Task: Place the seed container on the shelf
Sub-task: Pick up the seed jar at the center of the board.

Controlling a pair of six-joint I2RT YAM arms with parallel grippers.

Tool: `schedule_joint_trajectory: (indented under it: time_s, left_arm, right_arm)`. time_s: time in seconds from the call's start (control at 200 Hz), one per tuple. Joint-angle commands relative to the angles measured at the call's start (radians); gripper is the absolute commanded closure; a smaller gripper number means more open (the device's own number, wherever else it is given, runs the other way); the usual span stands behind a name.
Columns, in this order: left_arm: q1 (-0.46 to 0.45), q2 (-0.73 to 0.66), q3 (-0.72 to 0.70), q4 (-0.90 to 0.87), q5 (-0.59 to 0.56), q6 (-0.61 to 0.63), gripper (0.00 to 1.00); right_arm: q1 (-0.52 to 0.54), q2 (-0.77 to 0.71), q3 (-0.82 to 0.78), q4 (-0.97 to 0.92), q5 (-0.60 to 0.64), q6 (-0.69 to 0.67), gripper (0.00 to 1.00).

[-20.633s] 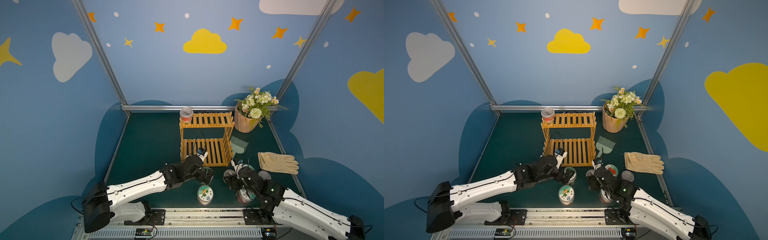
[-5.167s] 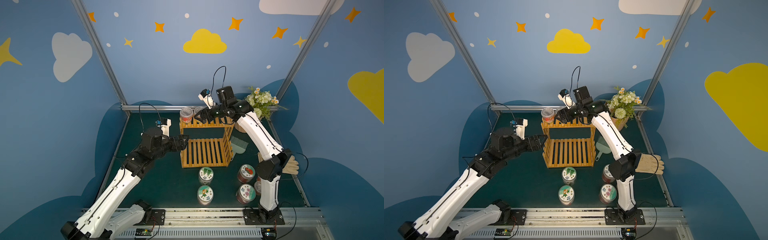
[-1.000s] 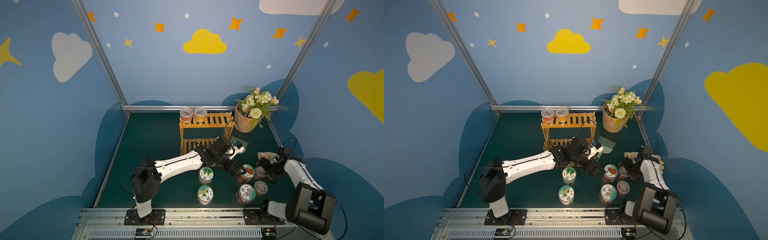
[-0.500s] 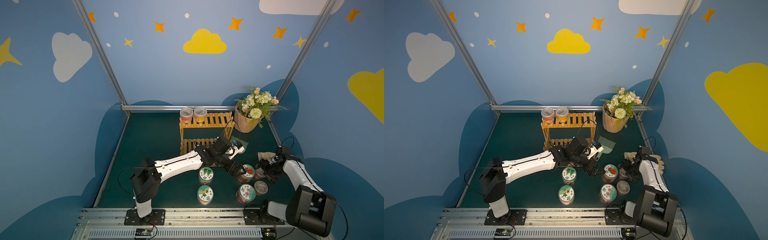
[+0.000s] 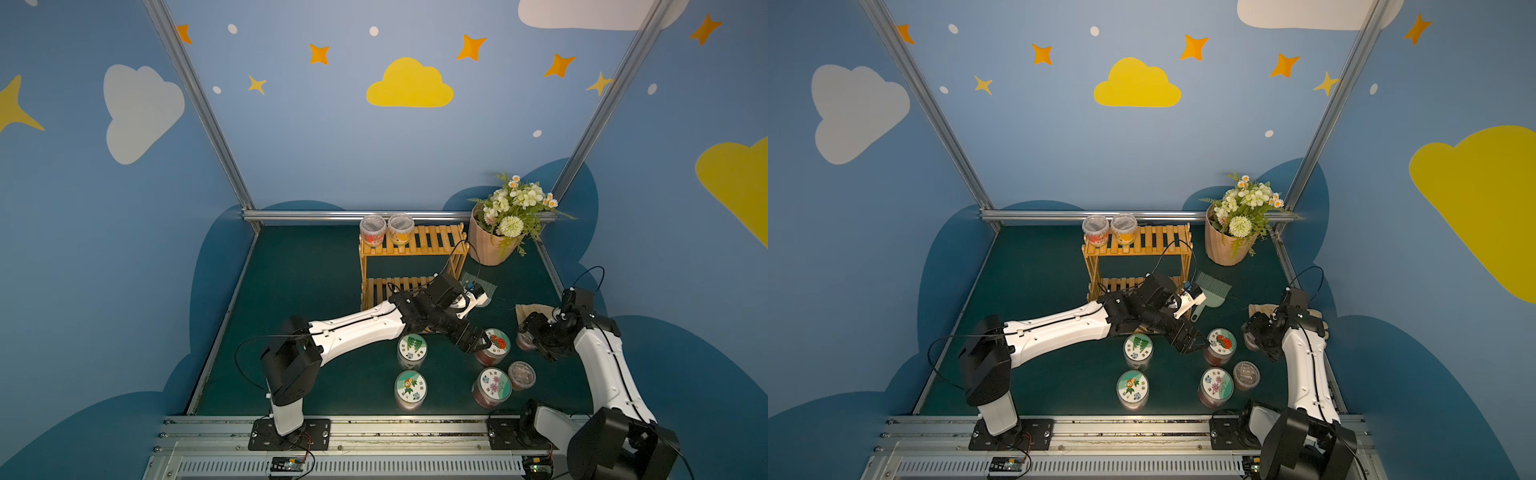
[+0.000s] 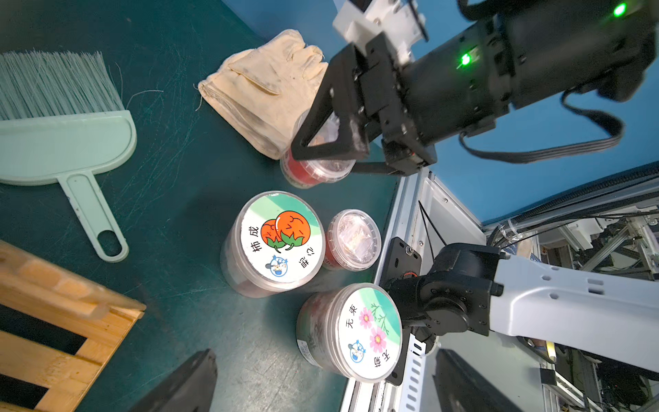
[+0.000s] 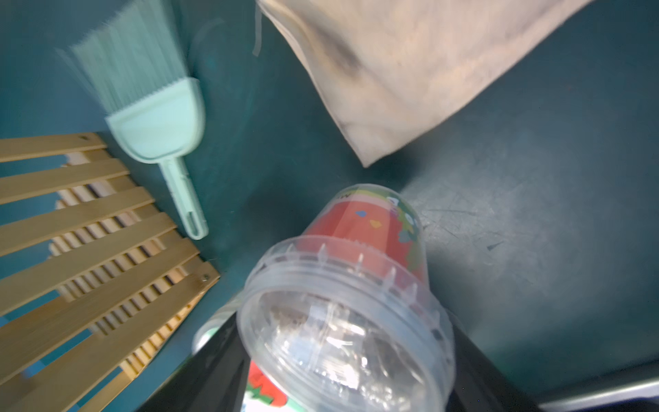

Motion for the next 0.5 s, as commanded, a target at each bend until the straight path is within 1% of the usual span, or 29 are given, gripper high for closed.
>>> schedule_joint_trajectory:
  time_s: [0.0, 0.165, 0.27, 0.36, 0.496]
  left_arm:
    - [0.005, -0.046, 0.004, -0.007, -0.006, 0.005, 0.00]
    - [0.006, -0.065, -0.002, 0.007, -0.025, 0.004, 0.00]
    - [0.009, -0.086, -0.016, 0.024, -0.049, 0.001, 0.00]
    - [0.013, -0.115, -0.040, 0.046, -0.076, -0.009, 0.00]
    - [0.024, -0.167, -0.096, 0.094, -0.127, -0.028, 0.00]
  right_arm:
    - [-0.003, -0.029, 0.102, -0.093, -0.031, -0.041, 0.25]
    - [0.011, -0.022, 0.241, -0.185, -0.139, -0.156, 0.25]
    - [0.034, 0.001, 0.337, -0.265, -0.177, -0.211, 0.26]
    - [0.073, 0.019, 0.408, -0.315, -0.214, -0.253, 0.26]
    - [0.151, 0.038, 0.484, -0.350, -0.233, -0.259, 0.27]
